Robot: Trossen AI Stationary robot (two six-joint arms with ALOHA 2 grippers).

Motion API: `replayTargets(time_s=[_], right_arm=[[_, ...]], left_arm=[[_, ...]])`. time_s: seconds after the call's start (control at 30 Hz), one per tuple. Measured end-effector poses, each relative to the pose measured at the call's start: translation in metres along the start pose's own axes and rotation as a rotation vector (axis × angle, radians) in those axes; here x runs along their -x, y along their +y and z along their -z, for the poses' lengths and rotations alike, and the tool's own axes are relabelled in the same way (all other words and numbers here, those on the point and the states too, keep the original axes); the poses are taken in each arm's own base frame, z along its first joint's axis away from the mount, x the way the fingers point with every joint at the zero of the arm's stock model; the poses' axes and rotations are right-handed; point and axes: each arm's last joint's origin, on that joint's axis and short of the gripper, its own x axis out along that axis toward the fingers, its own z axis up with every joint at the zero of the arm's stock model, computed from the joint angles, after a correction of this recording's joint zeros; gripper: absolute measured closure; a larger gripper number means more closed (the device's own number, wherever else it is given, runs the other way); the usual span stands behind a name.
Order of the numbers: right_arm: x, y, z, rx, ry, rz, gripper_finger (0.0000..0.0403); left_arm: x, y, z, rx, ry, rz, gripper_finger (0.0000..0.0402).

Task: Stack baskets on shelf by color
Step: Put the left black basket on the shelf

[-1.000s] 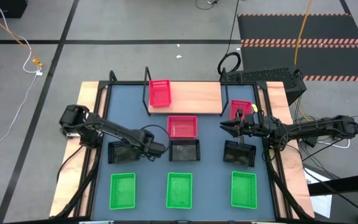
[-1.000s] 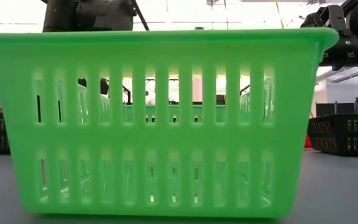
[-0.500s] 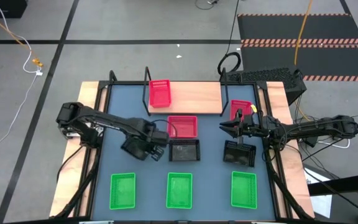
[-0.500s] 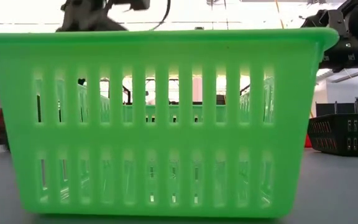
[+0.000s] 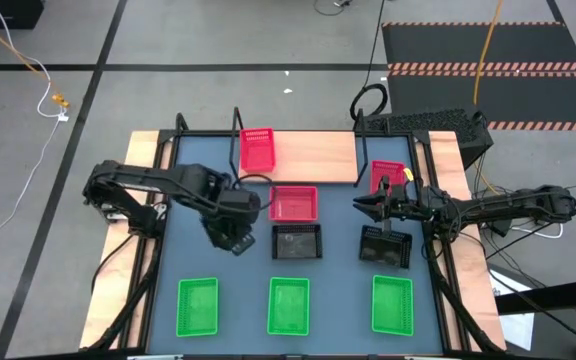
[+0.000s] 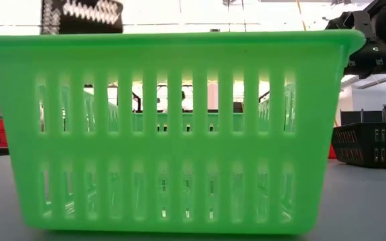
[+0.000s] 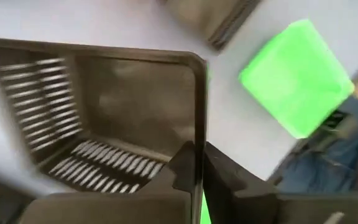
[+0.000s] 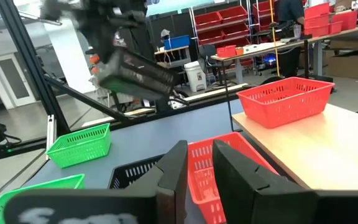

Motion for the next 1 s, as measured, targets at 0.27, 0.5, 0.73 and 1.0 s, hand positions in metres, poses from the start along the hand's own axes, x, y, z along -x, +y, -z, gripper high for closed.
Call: replayTargets(time_s=[0.27,0.5,0.73,1.0], right_arm=[[0.000,0.000,-0.001,-0.034,-0.014,-0.004,0.0332],[0.000,0.000,-0.001,-0.056,-0.015,-0.002,0.0332],[0.000,0.000,-0.002,-0.080,-0.021,0.000,0.0332],[0.000,0.001,-0.004,-0.085,-0.045,-0.004,0.0332]], left_arm=[[0.050,-0.020,-0.009,-0.439,-0.428,0.012,0.0386],[0.062,-0.038,-0.016,-0.889,-0.718,-0.205,0.0388],[0.003,-0.017,-0.079,-0.851,-0.665,-0.486,0.0385],[-0.074,0.047,-0.164,-0.718,-0.499,-0.463,0.0378]])
